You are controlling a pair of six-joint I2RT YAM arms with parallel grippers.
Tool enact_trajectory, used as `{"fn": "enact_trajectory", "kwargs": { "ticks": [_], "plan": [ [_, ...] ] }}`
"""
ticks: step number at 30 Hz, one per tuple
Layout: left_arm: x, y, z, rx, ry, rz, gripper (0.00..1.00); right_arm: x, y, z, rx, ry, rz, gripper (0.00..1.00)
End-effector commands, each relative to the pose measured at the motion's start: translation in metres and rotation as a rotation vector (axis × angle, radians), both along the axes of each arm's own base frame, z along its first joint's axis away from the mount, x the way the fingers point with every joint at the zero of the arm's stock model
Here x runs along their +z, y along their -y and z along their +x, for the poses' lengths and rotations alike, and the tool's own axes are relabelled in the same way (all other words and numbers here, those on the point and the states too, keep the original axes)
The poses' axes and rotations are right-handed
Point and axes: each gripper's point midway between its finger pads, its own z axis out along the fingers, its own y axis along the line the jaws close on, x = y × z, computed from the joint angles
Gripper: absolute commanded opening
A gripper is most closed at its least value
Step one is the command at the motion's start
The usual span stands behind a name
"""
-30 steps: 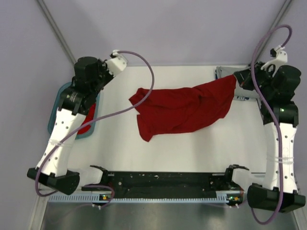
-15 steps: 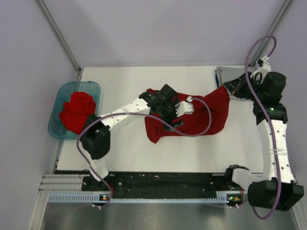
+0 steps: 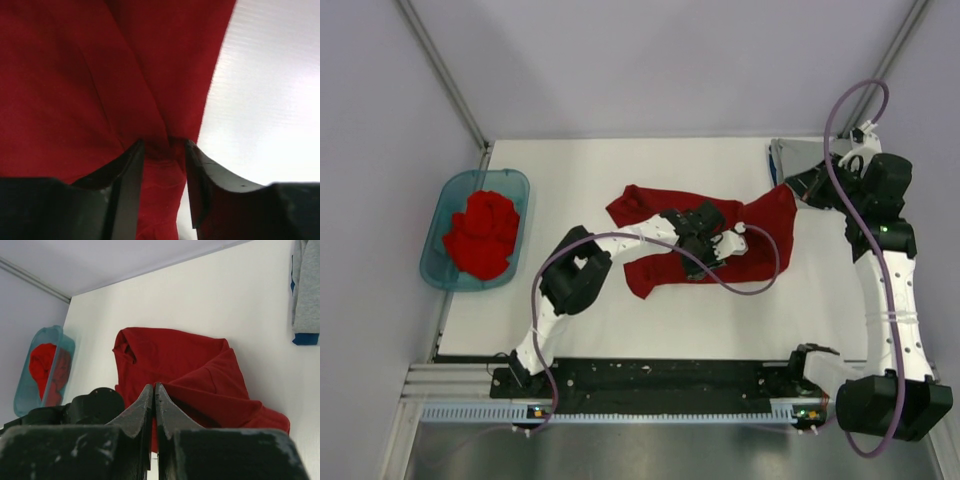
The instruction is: Fold and stack the t-shirts
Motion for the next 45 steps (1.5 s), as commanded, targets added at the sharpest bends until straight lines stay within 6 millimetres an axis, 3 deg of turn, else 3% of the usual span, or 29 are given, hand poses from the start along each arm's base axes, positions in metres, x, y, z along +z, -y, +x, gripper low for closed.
{"fn": "enact_trajectory", "kwargs": {
  "ticks": [1,7,13,19,21,23,24,26,28,30,34,37,40,43,45],
  "plan": [
    [0.014,0.009,0.026,0.059,0.094,-0.007,0.39,0.011,0.002,-0.002,0.004,0.056,-0.03,0.0],
    [0.011,0.004,0.028,0.052,0.107,0.033,0.39,0.011,0.001,-0.002,0.011,0.058,-0.031,0.0],
    [0.005,-0.005,0.045,0.078,0.186,0.092,0.39,0.012,0.001,-0.004,0.015,0.066,-0.039,0.0],
    [-0.019,-0.018,0.016,-0.006,0.09,0.17,0.44,0.014,0.002,-0.004,0.006,0.072,-0.048,0.0],
    [-0.024,-0.02,0.012,-0.015,0.081,0.189,0.37,0.014,0.003,-0.004,0.006,0.071,-0.048,0.0],
    [-0.023,-0.022,0.014,-0.004,0.092,0.195,0.08,0.013,0.003,-0.004,0.005,0.069,-0.051,0.0],
    [-0.019,-0.022,0.017,0.008,0.108,0.195,0.0,0.012,0.003,-0.004,0.006,0.069,-0.053,0.0],
    [-0.007,-0.022,0.024,0.012,0.153,0.193,0.0,0.013,0.004,-0.005,-0.002,0.07,-0.059,0.0],
    [0.019,-0.028,0.038,0.036,0.23,0.2,0.0,0.012,0.007,-0.004,-0.017,0.068,-0.068,0.0],
    [0.059,-0.038,0.059,0.08,0.33,0.179,0.0,0.015,0.013,-0.002,-0.046,0.071,-0.072,0.0],
    [0.178,-0.089,0.105,0.234,0.558,0.079,0.0,0.027,0.033,0.003,-0.117,0.086,-0.064,0.0],
    [0.26,-0.147,0.125,0.357,0.703,0.022,0.0,0.044,0.043,0.009,-0.138,0.116,-0.031,0.0],
    [0.322,-0.216,0.135,0.505,0.853,0.04,0.0,0.069,0.045,0.012,-0.141,0.165,-0.004,0.0],
    [0.385,-0.284,0.124,0.654,1.005,0.05,0.0,0.103,0.049,0.007,-0.16,0.236,-0.014,0.0],
    [0.438,-0.33,0.098,0.76,1.129,0.03,0.0,0.134,0.049,-0.004,-0.172,0.308,-0.028,0.0]
  ]
}}
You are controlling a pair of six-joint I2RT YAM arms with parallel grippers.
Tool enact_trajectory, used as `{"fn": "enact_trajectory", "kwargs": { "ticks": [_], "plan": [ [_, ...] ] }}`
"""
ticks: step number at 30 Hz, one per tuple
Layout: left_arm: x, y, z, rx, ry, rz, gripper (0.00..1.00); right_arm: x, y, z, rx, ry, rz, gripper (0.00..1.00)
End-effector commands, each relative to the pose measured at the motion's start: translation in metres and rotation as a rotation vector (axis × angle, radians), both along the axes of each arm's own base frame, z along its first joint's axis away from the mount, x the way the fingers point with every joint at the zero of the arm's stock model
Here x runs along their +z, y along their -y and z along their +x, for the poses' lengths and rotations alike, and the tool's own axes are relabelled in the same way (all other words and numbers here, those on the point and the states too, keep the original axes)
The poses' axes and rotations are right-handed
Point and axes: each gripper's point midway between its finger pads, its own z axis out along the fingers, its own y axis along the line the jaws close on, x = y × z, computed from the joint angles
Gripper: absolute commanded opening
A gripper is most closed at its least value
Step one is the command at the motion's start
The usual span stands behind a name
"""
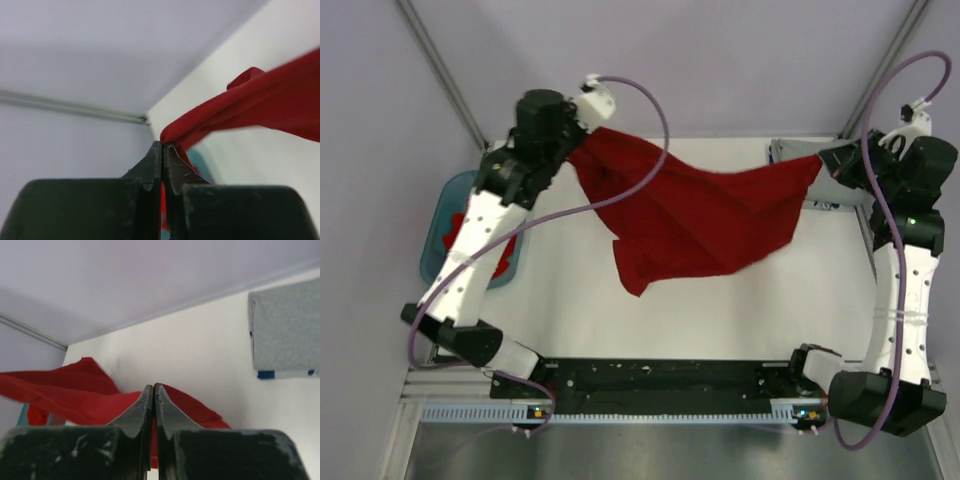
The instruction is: Fold and stack the t-shirts
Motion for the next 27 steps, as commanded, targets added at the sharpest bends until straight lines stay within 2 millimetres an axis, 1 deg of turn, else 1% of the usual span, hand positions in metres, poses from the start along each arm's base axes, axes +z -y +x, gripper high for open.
{"fn": "enact_trajectory", "kwargs": {
  "ticks": [1,2,5,8,10,11,12,14,17,19,20,22,24,25,26,27],
  "plan": [
    [0.112,-0.092,-0.053,0.2,0.28,0.016,0.0,0.106,0.001,-0.024,-0.023,0.273,-0.057,0.0],
    [0.137,-0.112,-0.071,0.242,0.343,0.013,0.0,0.121,-0.002,-0.034,-0.021,0.311,-0.07,0.0],
    [0.187,-0.154,-0.121,0.331,0.469,-0.006,0.0,0.153,-0.021,-0.065,0.034,0.394,-0.078,0.0],
    [0.217,-0.178,-0.167,0.376,0.54,-0.022,0.0,0.18,-0.043,-0.105,0.091,0.488,-0.093,0.0],
    [0.231,-0.19,-0.189,0.405,0.579,-0.023,0.0,0.197,-0.053,-0.131,0.109,0.552,-0.122,0.0],
    [0.234,-0.196,-0.197,0.423,0.592,-0.02,0.0,0.205,-0.057,-0.143,0.114,0.579,-0.136,0.0],
    [0.235,-0.199,-0.203,0.429,0.599,-0.018,0.0,0.213,-0.062,-0.155,0.124,0.607,-0.15,0.0],
    [0.232,-0.2,-0.208,0.426,0.588,-0.019,0.0,0.227,-0.07,-0.174,0.135,0.648,-0.165,0.0],
    [0.221,-0.194,-0.201,0.402,0.546,-0.014,0.0,0.24,-0.076,-0.186,0.151,0.682,-0.16,0.0],
    [0.217,-0.19,-0.192,0.392,0.529,-0.01,0.0,0.243,-0.076,-0.182,0.16,0.683,-0.15,0.0],
    [0.215,-0.186,-0.186,0.384,0.523,-0.01,0.0,0.243,-0.075,-0.177,0.163,0.681,-0.143,0.0],
    [0.21,-0.176,-0.168,0.357,0.503,-0.006,0.0,0.241,-0.071,-0.156,0.178,0.665,-0.097,0.0],
    [0.198,-0.163,-0.137,0.34,0.468,0.017,0.0,0.239,-0.069,-0.128,0.231,0.657,-0.008,0.0],
    [0.188,-0.155,-0.116,0.333,0.45,0.037,0.0,0.235,-0.071,-0.113,0.278,0.642,0.048,0.0],
    [0.18,-0.151,-0.1,0.334,0.437,0.053,0.0,0.238,-0.076,-0.104,0.332,0.66,0.102,0.0],
    [0.173,-0.144,-0.081,0.327,0.425,0.066,0.0,0.235,-0.078,-0.089,0.365,0.648,0.145,0.0]
  ]
}}
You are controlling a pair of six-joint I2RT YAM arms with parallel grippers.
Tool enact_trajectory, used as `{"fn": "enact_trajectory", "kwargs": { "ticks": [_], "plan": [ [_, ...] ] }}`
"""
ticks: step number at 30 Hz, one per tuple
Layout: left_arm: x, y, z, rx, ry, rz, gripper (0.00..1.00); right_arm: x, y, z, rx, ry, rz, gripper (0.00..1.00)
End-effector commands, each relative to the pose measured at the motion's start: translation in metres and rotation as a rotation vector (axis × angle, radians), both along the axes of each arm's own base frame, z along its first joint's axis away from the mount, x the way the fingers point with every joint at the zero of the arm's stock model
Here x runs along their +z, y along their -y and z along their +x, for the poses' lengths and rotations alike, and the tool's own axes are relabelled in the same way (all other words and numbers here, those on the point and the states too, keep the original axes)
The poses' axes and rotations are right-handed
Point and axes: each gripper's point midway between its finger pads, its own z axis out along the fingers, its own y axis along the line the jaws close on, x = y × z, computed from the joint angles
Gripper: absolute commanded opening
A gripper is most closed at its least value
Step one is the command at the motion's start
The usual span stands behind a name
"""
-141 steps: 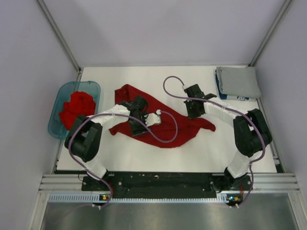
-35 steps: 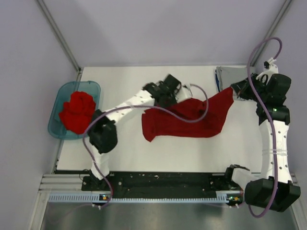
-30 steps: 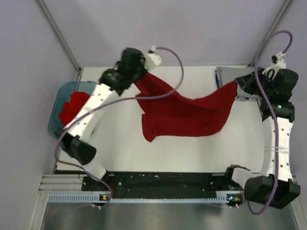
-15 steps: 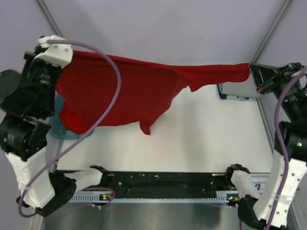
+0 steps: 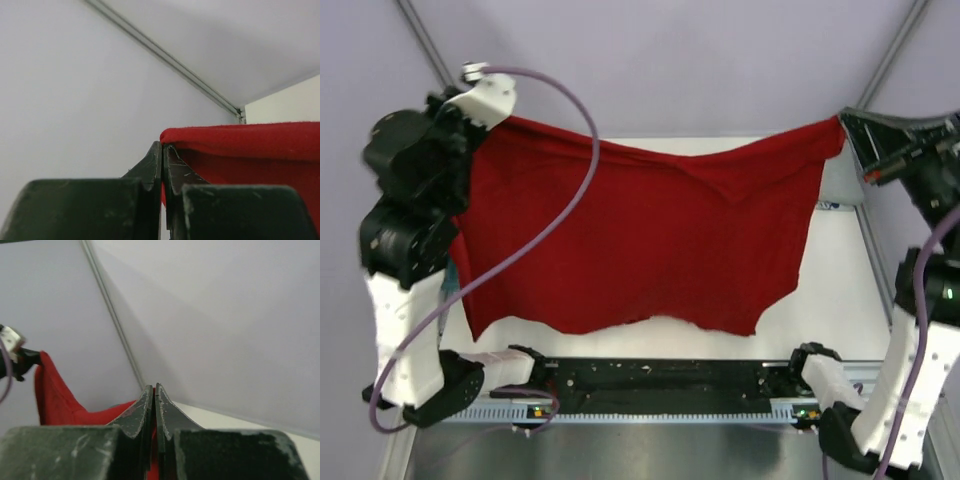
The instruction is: Fold and stack the t-shirts
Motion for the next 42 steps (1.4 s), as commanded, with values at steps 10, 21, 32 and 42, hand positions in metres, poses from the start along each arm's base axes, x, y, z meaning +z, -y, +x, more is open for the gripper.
{"fn": "enact_trajectory", "kwargs": {
  "ticks": [10,21,32,42],
  "plan": [
    [-0.015,0.02,0.218,0.14,0.124,0.077,0.0,0.008,0.031,0.266,-0.005,-0.172,0.108,0.0],
    [0.028,0.015,0.219,0.103,0.289,0.08,0.0,0.077,0.099,0.223,-0.265,0.073,0.112,0.0],
    [-0.186,0.028,0.189,-0.058,-0.283,0.188,0.0,-0.157,0.05,0.146,-0.121,-0.455,0.043,0.0],
    [-0.455,0.023,0.052,-0.177,-0.996,0.162,0.0,-0.437,0.001,0.041,-0.019,-1.139,0.072,0.0]
  ]
}}
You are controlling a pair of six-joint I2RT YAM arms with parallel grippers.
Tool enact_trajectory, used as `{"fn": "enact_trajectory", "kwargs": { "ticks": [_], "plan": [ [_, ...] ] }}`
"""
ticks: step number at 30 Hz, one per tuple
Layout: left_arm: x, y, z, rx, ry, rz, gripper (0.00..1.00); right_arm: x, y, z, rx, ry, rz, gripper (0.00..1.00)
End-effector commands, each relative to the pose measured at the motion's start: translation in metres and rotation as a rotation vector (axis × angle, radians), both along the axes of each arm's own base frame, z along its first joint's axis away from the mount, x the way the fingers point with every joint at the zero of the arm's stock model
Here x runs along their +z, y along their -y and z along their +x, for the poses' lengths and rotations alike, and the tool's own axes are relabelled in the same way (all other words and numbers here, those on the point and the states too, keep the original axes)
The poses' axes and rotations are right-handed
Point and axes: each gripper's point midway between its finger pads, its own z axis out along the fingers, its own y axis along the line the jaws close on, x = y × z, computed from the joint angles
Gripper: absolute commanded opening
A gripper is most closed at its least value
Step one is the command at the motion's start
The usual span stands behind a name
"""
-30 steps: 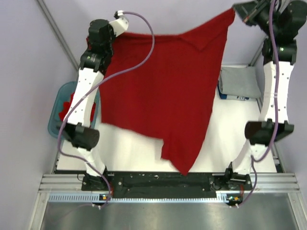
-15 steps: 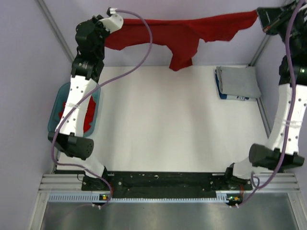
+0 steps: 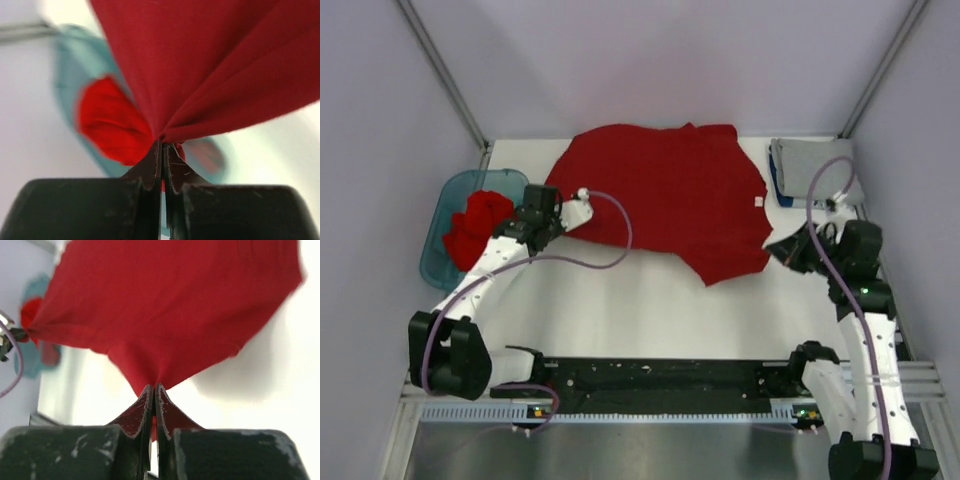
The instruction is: Fold and stack the t-shirts
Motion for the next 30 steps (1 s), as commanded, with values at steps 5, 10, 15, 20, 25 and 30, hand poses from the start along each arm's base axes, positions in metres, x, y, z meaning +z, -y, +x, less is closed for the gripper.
{"fn": "enact_trajectory", "kwargs": {
  "ticks": [5,10,15,20,25,30],
  "plan": [
    [-0.125,-0.005,-0.11,0.03,-0.347,-0.079,0.0,-0.136,-0.029,-0.06,-0.006,-0.411,0.19,0.0],
    [-0.133,-0.008,-0.135,0.036,-0.421,-0.079,0.0,-0.136,-0.023,-0.061,-0.097,-0.394,0.223,0.0],
    [-0.123,-0.014,-0.122,0.069,-0.36,-0.056,0.0,-0.12,-0.01,-0.04,-0.127,-0.306,0.153,0.0],
    [-0.108,-0.009,-0.095,0.128,-0.314,-0.094,0.0,-0.106,-0.015,0.01,-0.072,-0.171,0.187,0.0],
    [-0.106,-0.025,-0.083,0.242,-0.288,-0.037,0.0,-0.108,-0.018,0.058,0.007,-0.125,0.133,0.0],
    [-0.11,-0.032,-0.081,0.305,-0.27,-0.029,0.0,-0.099,-0.029,0.098,0.092,-0.088,0.095,0.0]
  ]
}}
